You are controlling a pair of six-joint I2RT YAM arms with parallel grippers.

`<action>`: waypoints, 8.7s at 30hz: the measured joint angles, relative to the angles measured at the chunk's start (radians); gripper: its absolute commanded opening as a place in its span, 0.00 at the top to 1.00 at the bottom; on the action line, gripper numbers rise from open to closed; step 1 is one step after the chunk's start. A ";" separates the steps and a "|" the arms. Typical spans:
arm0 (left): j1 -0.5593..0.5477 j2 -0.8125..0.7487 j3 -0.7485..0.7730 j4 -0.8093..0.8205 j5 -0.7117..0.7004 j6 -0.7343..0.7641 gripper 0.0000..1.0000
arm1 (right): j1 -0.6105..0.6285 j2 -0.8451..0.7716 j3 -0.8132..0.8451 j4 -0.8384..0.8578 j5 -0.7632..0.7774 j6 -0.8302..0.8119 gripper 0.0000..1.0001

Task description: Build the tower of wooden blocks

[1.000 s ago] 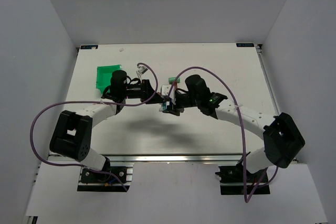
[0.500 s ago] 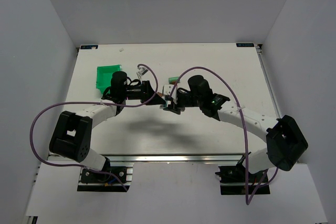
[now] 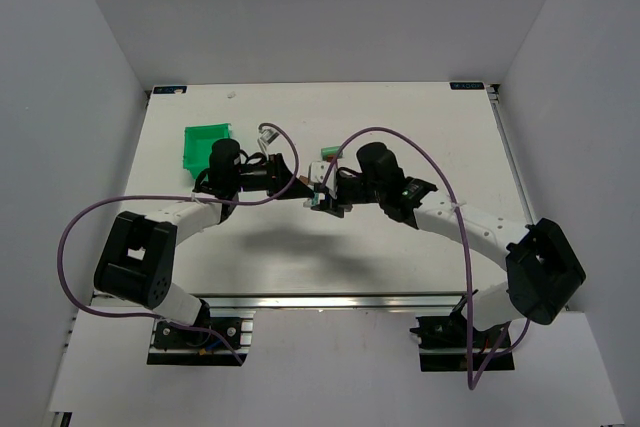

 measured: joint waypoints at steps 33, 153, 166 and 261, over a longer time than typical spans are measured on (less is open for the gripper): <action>-0.004 0.053 -0.066 0.755 0.097 -0.209 1.00 | -0.028 -0.289 -0.230 0.275 0.201 0.882 0.13; -0.001 -0.230 0.113 -0.703 -0.933 0.403 0.02 | -0.140 0.654 0.666 -0.479 0.672 0.689 0.14; 0.003 -0.236 0.099 -0.691 -0.918 0.402 0.02 | -0.140 0.727 0.686 -0.460 0.671 0.826 0.80; -0.023 -0.431 0.121 -0.628 -0.905 -0.178 1.00 | 0.125 -0.086 0.085 -0.015 0.322 0.511 0.23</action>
